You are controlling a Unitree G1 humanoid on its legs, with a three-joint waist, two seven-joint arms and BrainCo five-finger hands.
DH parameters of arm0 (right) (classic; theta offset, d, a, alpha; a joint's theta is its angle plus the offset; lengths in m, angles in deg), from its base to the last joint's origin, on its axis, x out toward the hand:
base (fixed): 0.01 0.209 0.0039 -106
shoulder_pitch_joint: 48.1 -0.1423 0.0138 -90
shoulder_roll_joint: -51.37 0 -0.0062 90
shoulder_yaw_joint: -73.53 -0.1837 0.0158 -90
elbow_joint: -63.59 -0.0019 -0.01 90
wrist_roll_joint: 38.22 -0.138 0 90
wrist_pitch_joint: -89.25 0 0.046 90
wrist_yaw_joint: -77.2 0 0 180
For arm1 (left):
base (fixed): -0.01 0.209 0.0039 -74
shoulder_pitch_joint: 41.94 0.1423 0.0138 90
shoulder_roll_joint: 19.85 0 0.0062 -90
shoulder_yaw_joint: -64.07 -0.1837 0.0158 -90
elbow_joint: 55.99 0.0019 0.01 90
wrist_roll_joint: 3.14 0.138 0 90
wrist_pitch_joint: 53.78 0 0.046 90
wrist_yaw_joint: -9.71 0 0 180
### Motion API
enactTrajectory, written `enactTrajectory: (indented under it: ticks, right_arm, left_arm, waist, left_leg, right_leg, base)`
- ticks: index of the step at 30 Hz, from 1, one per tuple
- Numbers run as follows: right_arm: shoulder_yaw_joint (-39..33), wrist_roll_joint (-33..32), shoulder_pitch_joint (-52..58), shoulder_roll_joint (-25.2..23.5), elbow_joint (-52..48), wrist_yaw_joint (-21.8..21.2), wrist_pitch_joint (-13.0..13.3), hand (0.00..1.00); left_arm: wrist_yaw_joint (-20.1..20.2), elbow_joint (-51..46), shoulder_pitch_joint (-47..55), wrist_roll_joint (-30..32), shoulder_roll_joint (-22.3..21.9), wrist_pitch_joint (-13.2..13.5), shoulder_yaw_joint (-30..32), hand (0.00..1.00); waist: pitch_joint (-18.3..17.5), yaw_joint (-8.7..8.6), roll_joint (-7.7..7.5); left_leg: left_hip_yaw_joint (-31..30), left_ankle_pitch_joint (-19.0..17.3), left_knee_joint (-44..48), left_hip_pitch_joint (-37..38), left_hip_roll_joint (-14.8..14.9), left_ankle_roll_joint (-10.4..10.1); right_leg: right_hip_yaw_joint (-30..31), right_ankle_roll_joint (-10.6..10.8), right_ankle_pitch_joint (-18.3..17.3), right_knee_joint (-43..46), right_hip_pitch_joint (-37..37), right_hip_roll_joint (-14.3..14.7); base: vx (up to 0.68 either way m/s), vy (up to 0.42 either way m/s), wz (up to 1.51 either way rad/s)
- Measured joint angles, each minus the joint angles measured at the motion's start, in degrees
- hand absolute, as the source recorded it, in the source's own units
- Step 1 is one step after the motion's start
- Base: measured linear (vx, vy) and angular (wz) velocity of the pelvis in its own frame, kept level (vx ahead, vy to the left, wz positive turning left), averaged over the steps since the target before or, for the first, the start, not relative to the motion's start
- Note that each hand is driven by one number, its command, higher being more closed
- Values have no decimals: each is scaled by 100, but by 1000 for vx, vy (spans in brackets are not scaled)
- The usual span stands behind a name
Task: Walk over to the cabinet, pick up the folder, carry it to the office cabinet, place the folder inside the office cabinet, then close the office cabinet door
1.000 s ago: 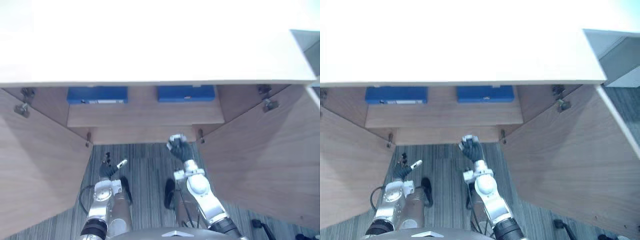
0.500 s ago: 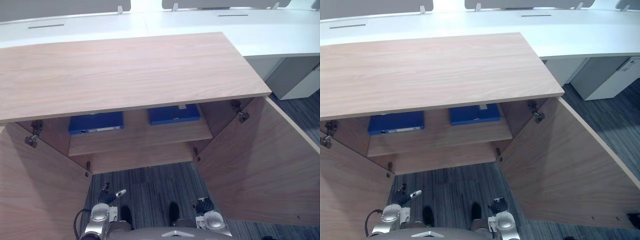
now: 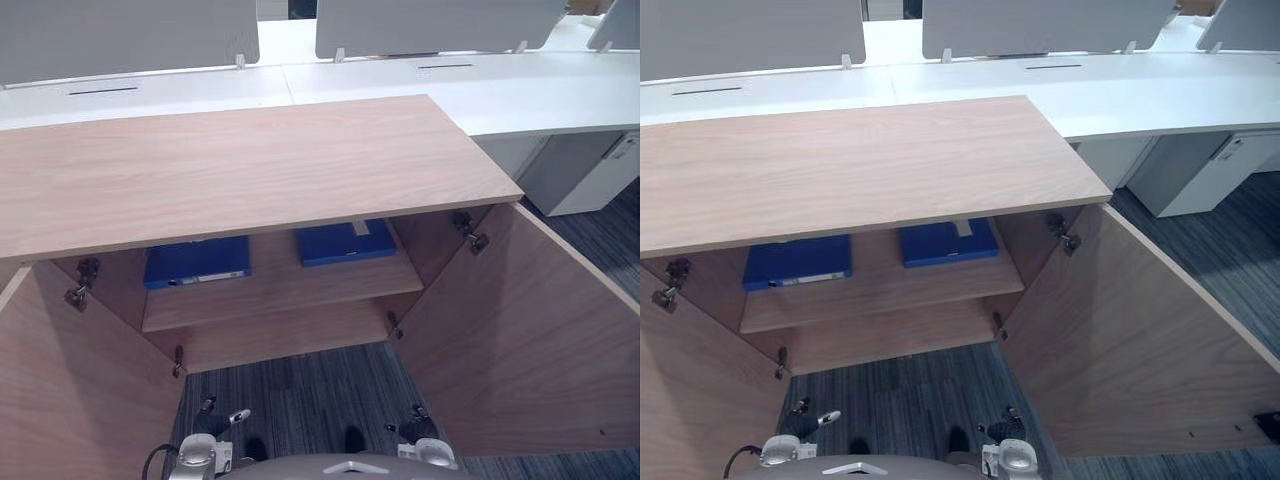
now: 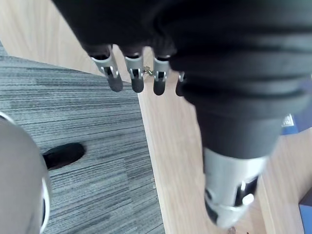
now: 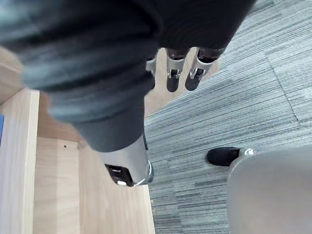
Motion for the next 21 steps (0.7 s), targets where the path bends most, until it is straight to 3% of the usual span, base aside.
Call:
enactTrajectory:
  ticks: [7,13,16,21]
  right_arm:
    - [-470,-422,112,-45,-82,103,1,0]
    - [-901,-851,558,-225,-1186,166,12,0]
    - [-1081,-938,731,-261,-1768,256,24,0]
    - [-1800,-1514,798,-265,-2534,409,114,0]
  left_arm:
    - [2,-1,10,-2,-9,-11,11,0]
    - [-1,-70,6,-7,-22,-35,315,0]
    - [-6,-283,42,-18,-22,-53,534,0]
    - [-14,-656,-66,-87,-181,-59,860,0]
  waist:
    - [-8,-98,7]
    - [-4,-215,-7]
    - [7,-321,-69]
    - [7,-387,-17]
  left_leg:
    - [753,-275,5,359,25,-69]
    - [1809,-586,44,771,96,-213]
    - [2289,-946,528,777,245,-268]
    - [2751,-1287,1017,751,470,-290]
  right_leg:
    - [756,-62,52,66,-79,139]
    - [1644,-288,127,99,-204,426]
    - [1998,-291,130,171,-304,556]
    - [2116,-220,192,307,-473,730]
  base:
    - [38,5,-59]
    - [58,-13,-91]
    - [70,-57,-82]
    - [79,-73,-54]
